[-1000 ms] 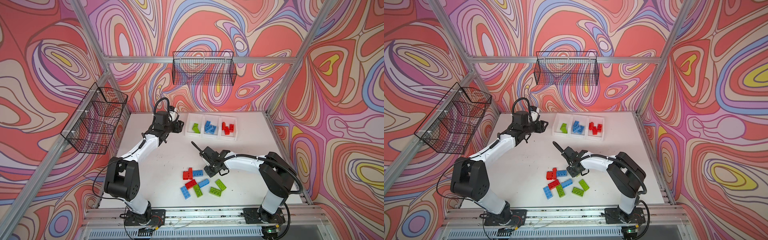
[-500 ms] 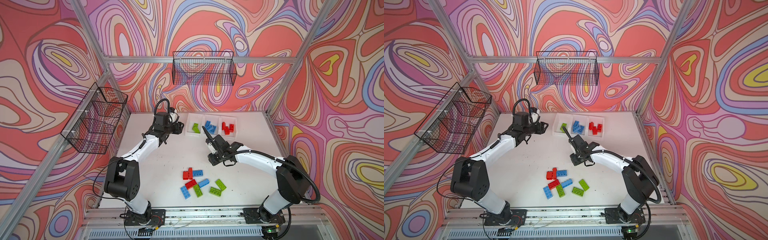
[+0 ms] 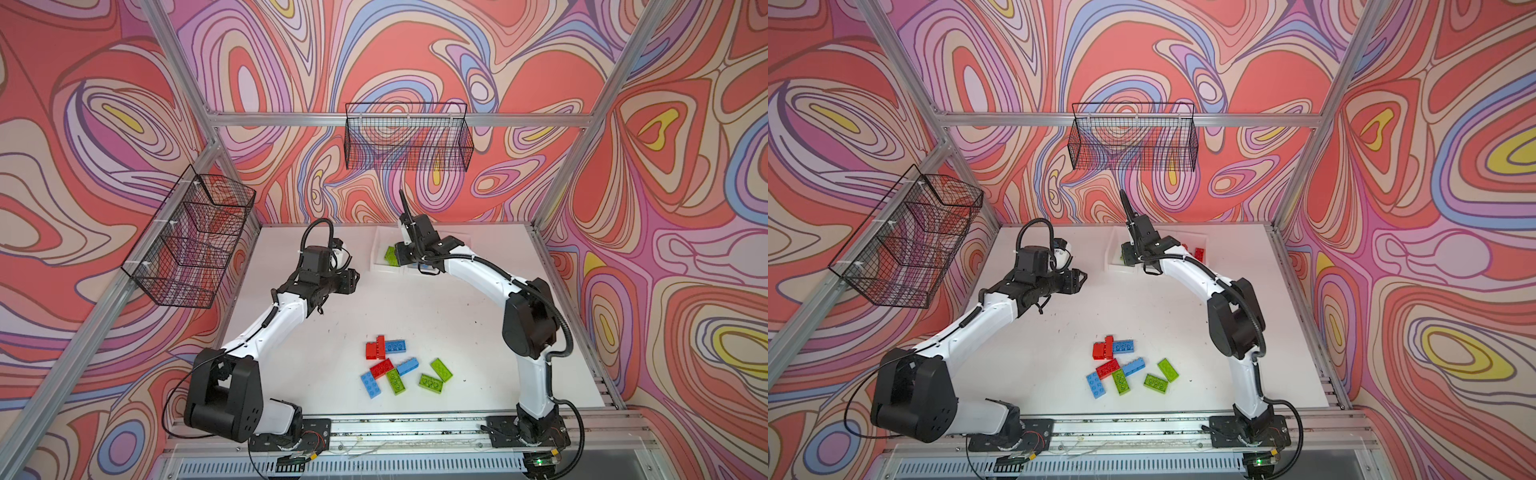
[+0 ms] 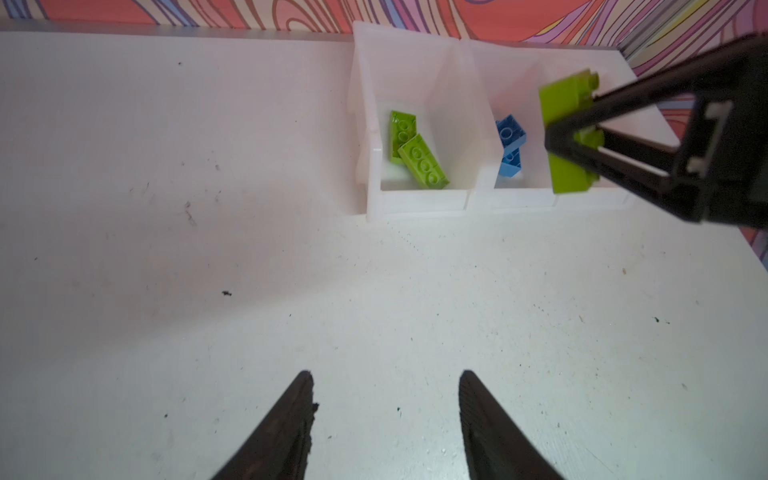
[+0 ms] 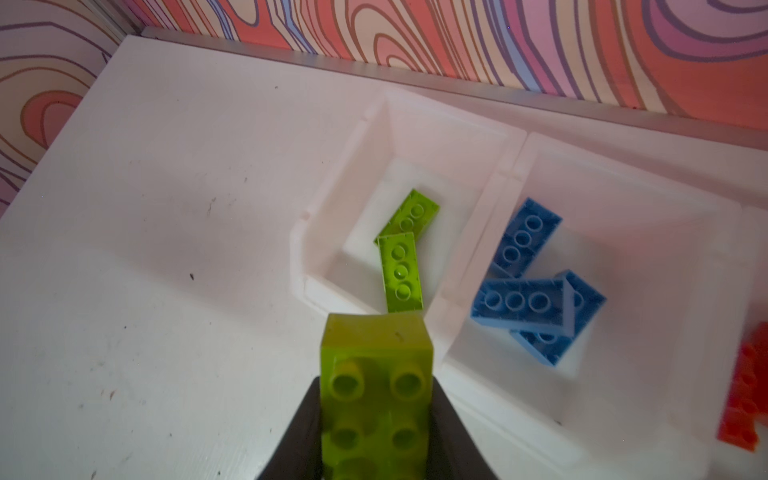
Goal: Sort the legos into containers by color
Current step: 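Drop the lime-green brick in the green bin while the left reaches the pile, then lower the left gripper onto a red brick in the pile while the right withdraws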
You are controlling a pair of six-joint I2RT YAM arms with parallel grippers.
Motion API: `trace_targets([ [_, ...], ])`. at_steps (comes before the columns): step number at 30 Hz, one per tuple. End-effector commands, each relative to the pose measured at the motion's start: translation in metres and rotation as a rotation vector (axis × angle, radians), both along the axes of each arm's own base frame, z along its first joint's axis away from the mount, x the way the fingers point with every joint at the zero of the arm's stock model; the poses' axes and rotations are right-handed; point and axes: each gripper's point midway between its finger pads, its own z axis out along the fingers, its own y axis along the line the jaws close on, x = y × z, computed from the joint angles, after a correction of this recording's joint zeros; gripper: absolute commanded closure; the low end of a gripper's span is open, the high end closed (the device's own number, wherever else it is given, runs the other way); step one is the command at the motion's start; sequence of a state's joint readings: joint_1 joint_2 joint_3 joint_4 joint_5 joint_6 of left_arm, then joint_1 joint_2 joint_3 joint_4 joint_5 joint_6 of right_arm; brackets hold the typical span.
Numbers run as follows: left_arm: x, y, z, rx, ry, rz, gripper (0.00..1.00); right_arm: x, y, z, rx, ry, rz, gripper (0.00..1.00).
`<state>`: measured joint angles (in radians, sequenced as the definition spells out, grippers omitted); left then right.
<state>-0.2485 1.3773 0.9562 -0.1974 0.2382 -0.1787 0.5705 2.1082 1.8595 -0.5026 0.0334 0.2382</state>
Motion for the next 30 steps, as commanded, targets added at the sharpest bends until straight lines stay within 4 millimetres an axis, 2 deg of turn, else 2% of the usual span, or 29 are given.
trace_targets([
  [1, -0.027, 0.020, -0.016, 0.075, 0.062, 0.042, 0.40, 0.027, 0.006, -0.002, 0.034, -0.010, -0.043, 0.75],
  [7, -0.058, 0.021, -0.026, 0.033, 0.131, 0.046, 0.39, 0.057, 0.020, -0.011, 0.074, -0.023, -0.048, 0.69],
  [12, -0.070, 0.029, -0.028, 0.036, 0.128, 0.083, 0.38, 0.064, 0.021, -0.013, 0.096, -0.027, -0.060, 0.44],
  [17, -0.078, 0.028, -0.032, 0.015, 0.160, 0.089, 0.36, 0.065, 0.014, 0.002, 0.116, -0.058, -0.071, 0.39],
  [21, -0.086, 0.026, -0.038, -0.024, 0.185, 0.096, 0.34, 0.062, -0.003, 0.020, 0.128, -0.092, -0.099, 0.39],
  [24, -0.095, 0.019, -0.045, -0.048, 0.210, 0.092, 0.33, 0.054, -0.027, 0.030, 0.127, -0.112, -0.135, 0.40],
  [27, -0.108, 0.004, -0.051, -0.027, 0.227, 0.039, 0.31, 0.042, -0.056, 0.036, 0.125, -0.126, -0.180, 0.40],
  [30, -0.122, -0.015, -0.059, 0.007, 0.243, -0.037, 0.29, 0.027, -0.086, 0.034, 0.117, -0.125, -0.225, 0.40],
])
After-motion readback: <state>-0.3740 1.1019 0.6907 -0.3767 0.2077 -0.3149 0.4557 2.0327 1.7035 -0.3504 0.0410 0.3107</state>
